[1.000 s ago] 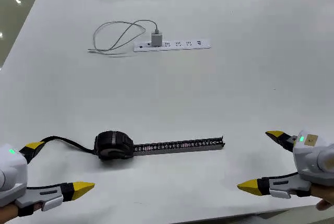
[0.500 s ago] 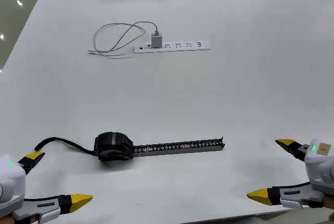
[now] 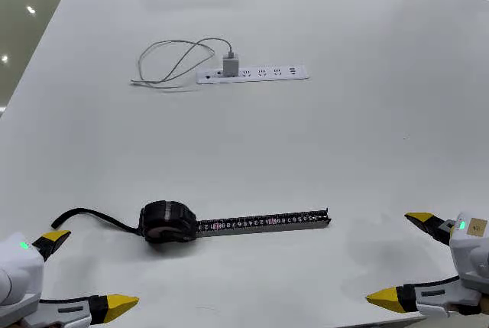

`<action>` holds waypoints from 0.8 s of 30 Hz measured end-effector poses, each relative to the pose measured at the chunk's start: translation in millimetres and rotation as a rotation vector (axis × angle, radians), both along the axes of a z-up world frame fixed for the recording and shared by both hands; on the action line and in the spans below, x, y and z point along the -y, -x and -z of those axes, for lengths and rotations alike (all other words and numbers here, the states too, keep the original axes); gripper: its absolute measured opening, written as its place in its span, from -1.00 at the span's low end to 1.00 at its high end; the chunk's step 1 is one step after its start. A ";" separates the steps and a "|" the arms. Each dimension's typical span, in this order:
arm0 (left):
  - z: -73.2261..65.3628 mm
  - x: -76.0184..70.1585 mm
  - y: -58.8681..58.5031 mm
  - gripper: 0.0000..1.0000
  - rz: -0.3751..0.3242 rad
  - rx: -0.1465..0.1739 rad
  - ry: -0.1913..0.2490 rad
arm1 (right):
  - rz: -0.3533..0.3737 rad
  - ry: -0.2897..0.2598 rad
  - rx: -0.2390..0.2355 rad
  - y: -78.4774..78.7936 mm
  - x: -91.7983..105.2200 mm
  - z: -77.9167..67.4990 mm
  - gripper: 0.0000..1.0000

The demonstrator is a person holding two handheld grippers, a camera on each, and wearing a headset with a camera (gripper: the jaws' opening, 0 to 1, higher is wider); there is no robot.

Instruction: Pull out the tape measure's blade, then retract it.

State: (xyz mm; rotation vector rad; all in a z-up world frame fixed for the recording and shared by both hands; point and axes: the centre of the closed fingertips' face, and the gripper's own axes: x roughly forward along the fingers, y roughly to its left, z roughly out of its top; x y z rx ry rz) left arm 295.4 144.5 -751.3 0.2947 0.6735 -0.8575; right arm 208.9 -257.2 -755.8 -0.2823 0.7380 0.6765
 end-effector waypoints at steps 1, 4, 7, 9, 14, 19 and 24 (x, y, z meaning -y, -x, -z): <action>0.0 0.4 -0.4 0.98 0.000 0.000 0.000 | -0.002 0.001 0.001 -1.1 0.3 -0.1 0.98; 0.1 2.3 -1.6 0.98 -0.009 -0.004 0.005 | -0.009 0.010 0.002 -3.5 0.8 -0.8 0.98; 0.8 5.1 -3.4 0.98 -0.043 -0.032 0.014 | -0.019 0.019 -0.014 -4.9 -1.7 -3.9 0.98; 2.7 4.1 -7.3 0.98 -0.057 -0.019 -0.012 | -0.030 0.020 -0.004 -7.1 -4.3 -8.6 0.98; 10.5 10.8 -1.7 0.98 -0.047 -0.059 -0.064 | -0.039 0.017 0.000 -13.9 -8.4 -16.3 0.98; 4.6 22.6 -3.9 0.98 -0.061 -0.070 -0.019 | -0.070 0.023 0.000 -19.7 -12.2 -21.0 0.98; 0.1 30.9 -6.8 0.98 -0.061 -0.067 -0.013 | -0.115 0.043 -0.005 -23.9 -16.5 -23.5 0.98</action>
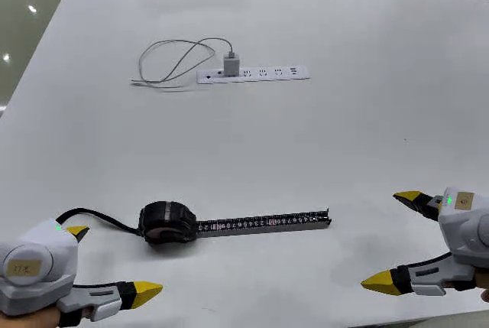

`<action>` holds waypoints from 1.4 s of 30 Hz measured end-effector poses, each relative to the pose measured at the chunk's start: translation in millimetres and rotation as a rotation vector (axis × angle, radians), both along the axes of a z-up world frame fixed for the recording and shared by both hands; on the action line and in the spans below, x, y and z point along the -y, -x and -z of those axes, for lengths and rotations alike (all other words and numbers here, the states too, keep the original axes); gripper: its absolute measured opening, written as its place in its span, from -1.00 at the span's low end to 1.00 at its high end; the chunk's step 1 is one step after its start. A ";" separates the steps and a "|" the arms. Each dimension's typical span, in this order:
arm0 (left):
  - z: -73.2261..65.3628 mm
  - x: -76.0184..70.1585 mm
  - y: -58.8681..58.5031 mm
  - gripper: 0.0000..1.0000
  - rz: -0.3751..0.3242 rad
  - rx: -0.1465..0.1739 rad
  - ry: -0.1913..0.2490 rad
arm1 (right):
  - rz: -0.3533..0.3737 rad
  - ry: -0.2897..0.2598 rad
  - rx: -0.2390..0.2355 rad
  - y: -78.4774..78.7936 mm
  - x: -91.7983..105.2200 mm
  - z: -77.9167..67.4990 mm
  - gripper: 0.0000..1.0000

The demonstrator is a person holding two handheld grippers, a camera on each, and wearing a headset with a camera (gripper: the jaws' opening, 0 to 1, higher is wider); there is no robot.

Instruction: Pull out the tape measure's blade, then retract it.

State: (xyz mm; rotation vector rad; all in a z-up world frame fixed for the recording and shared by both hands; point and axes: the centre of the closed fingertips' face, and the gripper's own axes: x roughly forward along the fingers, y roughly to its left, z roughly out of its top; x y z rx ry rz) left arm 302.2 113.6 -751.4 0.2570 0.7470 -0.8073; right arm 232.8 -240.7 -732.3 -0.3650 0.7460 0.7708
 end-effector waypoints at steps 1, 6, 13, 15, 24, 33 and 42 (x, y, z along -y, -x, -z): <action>-0.8 1.0 -0.4 0.98 0.000 0.004 0.001 | -0.004 0.000 -0.001 -0.7 -0.7 -0.2 0.98; -5.9 12.1 -4.6 0.98 -0.038 0.001 0.046 | -0.040 0.031 -0.021 -1.1 0.4 5.7 0.98; -1.9 21.5 -7.1 0.98 -0.056 0.015 0.029 | -0.076 0.067 -0.040 -5.8 5.7 7.4 0.98; -3.0 24.9 -10.9 0.98 -0.078 0.031 0.031 | -0.082 0.070 -0.041 -7.8 5.6 5.7 0.98; -2.3 37.2 -18.4 0.98 -0.105 0.028 0.051 | -0.121 0.098 -0.054 -13.2 2.7 4.3 0.98; -2.8 47.5 -24.9 0.98 -0.127 0.044 0.053 | -0.146 0.120 -0.067 -18.4 2.9 5.2 0.98; 0.8 56.0 -30.9 0.98 -0.154 0.053 0.037 | -0.177 0.147 -0.080 -24.4 1.5 9.1 0.98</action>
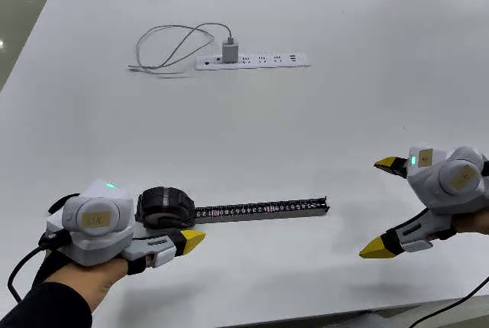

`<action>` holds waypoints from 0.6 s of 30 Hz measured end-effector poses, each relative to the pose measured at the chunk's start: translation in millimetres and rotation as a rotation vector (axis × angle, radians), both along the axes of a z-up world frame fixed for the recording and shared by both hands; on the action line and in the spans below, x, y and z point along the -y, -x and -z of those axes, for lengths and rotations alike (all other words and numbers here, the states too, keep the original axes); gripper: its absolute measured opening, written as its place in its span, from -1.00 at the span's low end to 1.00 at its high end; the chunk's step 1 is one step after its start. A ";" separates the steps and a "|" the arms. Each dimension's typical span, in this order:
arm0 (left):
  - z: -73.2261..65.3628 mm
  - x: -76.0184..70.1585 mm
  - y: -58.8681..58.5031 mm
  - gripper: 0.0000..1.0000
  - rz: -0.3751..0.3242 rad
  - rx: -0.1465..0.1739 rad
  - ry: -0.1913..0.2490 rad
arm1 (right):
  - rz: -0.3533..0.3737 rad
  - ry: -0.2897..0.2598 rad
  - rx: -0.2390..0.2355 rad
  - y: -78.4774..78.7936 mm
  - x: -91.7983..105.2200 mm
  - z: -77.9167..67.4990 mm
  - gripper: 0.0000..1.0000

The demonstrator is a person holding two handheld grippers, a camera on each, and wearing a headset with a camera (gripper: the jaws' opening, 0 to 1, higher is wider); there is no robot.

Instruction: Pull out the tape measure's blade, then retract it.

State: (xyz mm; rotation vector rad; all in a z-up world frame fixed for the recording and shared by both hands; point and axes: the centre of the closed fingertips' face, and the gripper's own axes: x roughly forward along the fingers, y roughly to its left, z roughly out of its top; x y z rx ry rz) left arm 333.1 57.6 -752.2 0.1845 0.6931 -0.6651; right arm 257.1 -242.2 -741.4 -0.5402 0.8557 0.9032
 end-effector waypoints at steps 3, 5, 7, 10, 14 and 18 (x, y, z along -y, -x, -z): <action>1.1 -0.9 -2.7 0.98 -0.020 0.009 -0.030 | -0.014 0.006 -0.007 -2.2 -1.3 1.3 0.98; 0.7 -0.3 -4.5 0.98 -0.034 0.016 -0.024 | -0.024 0.011 -0.007 -4.4 -1.8 1.9 0.98; 2.0 0.1 -5.7 0.98 -0.042 0.017 -0.019 | -0.025 0.014 -0.012 -6.3 -2.6 2.5 0.98; 1.4 3.6 -6.9 0.98 -0.051 0.022 -0.012 | -0.033 0.020 -0.012 -9.3 -4.3 3.7 0.98; 0.5 5.5 -10.8 0.98 -0.087 0.039 -0.012 | -0.047 0.026 -0.019 -12.2 -8.6 6.0 0.98; -0.5 5.5 -18.0 0.98 -0.184 0.035 0.057 | -0.074 0.033 -0.025 -16.8 -12.4 8.3 0.98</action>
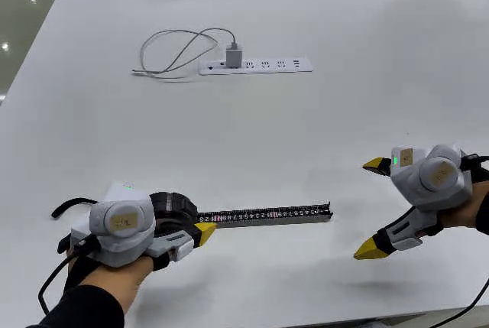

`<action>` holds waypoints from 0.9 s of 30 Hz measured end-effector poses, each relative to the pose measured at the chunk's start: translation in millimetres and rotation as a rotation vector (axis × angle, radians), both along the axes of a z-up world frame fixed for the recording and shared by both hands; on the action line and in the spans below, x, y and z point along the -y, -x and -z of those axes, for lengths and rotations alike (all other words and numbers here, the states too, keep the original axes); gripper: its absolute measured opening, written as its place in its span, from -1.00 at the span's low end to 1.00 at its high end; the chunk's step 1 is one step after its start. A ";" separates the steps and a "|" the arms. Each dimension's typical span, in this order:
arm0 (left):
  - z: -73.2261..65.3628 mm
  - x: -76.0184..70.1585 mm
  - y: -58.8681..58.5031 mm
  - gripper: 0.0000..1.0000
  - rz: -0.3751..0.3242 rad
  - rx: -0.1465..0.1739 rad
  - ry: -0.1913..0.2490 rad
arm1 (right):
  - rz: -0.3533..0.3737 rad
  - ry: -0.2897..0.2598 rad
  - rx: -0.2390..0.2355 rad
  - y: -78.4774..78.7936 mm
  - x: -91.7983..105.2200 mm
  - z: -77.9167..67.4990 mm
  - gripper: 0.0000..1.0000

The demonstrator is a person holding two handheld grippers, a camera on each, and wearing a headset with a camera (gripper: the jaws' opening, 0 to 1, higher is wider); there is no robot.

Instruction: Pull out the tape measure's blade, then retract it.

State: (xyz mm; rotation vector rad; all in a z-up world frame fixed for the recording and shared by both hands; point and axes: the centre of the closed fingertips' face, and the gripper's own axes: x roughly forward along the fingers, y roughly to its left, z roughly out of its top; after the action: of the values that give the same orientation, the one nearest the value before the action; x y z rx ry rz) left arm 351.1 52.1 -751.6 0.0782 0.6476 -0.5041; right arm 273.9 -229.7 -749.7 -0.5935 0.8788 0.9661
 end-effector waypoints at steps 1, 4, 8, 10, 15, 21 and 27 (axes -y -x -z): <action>1.4 -0.1 -0.5 0.98 -0.015 -0.009 0.014 | -0.004 0.000 -0.003 -1.0 -0.5 0.9 0.98; -3.3 3.3 -7.5 0.98 -0.004 0.069 0.013 | -0.026 0.013 -0.015 -4.5 -1.7 5.3 0.98; -2.0 4.6 -11.2 0.98 -0.043 0.081 -0.006 | -0.054 0.018 -0.018 -11.4 -6.6 6.7 0.98; -4.1 4.0 -14.7 0.98 -0.061 0.096 0.001 | -0.067 0.021 -0.018 -13.3 -11.6 7.0 0.98; -3.1 0.2 -18.8 0.98 -0.099 0.114 0.000 | -0.132 0.013 -0.015 -19.4 -17.7 10.3 0.98; -2.6 0.4 -20.1 0.98 -0.120 0.143 0.037 | -0.186 0.034 -0.033 -20.9 -19.4 17.9 0.98; 0.9 0.3 -19.4 0.98 -0.121 0.158 0.022 | -0.199 0.059 -0.046 -24.4 -18.1 26.0 0.98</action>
State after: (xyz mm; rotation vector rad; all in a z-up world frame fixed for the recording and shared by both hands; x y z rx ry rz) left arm 370.4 51.8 -752.6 0.0568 0.4891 -0.3842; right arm 298.3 -211.6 -775.7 -0.7213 0.9036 1.1402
